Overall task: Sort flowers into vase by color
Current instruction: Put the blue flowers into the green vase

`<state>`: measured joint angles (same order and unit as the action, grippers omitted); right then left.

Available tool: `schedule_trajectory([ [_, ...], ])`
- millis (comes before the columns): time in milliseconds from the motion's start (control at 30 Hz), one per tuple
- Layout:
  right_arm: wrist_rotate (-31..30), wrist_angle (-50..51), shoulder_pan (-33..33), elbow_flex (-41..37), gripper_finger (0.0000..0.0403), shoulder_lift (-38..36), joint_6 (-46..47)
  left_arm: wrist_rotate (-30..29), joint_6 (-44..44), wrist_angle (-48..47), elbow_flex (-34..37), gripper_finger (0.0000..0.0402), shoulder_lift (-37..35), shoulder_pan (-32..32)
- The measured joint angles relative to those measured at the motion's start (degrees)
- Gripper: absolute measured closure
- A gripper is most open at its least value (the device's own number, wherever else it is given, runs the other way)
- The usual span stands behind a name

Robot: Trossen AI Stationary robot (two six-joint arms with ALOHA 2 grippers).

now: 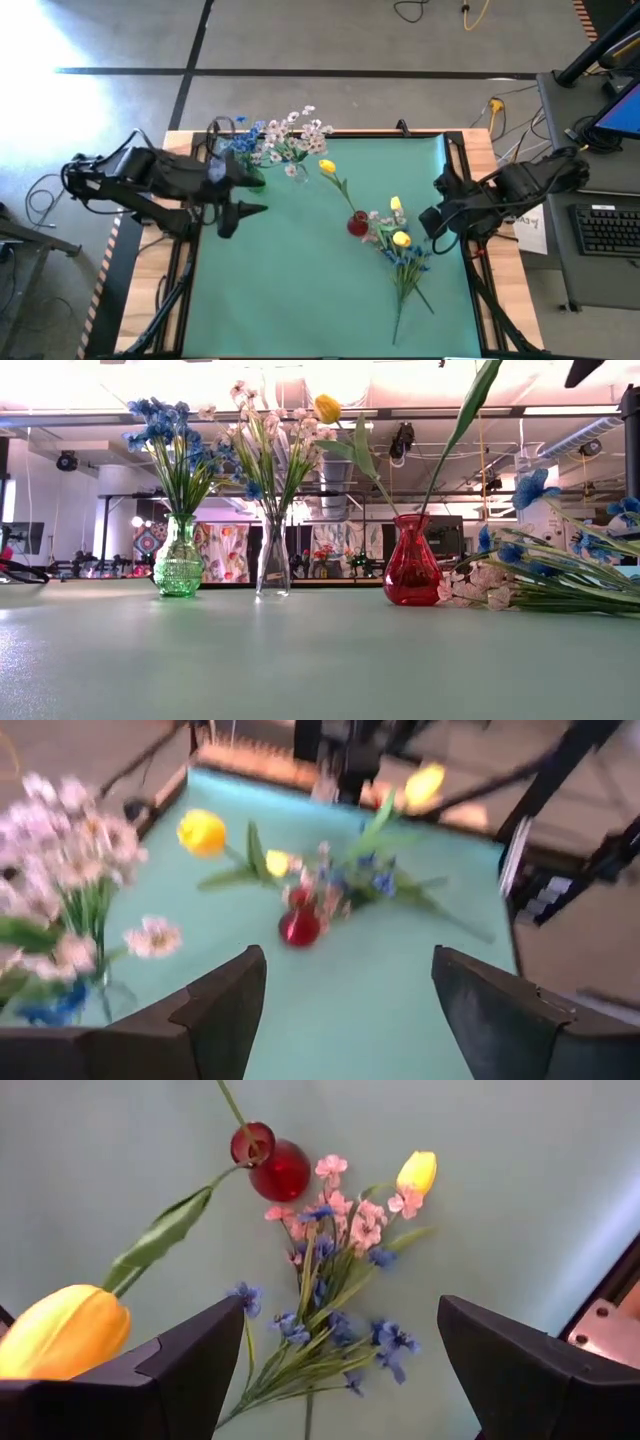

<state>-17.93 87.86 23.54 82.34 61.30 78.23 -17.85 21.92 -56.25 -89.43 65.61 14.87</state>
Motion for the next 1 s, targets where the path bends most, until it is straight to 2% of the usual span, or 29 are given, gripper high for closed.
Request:
schedule_trajectory([
  [267,4.14,-6.11,6.50,-6.34,0.0078,0.00,9.23,-0.65,2.68,-2.81,-0.48,0.0130,3.85,6.33],
  [400,4.51,-11.10,11.18,-10.16,0.0078,0.44,15.19,-0.66,2.95,-2.74,-0.48,0.0130,5.29,9.32],
  [600,4.87,-12.37,17.07,-14.05,0.0078,3.22,23.91,-0.63,0.91,-2.71,-0.48,0.0130,8.91,12.10],
  [800,5.52,-19.05,20.17,-17.04,0.0078,6.63,26.25,-0.86,0.08,-2.22,-0.45,0.0130,12.72,12.38],
  [1000,11.05,-29.79,23.06,-20.66,0.0078,11.66,26.31,-1.13,-1.53,-0.82,-0.44,0.0130,14.63,12.86],
])
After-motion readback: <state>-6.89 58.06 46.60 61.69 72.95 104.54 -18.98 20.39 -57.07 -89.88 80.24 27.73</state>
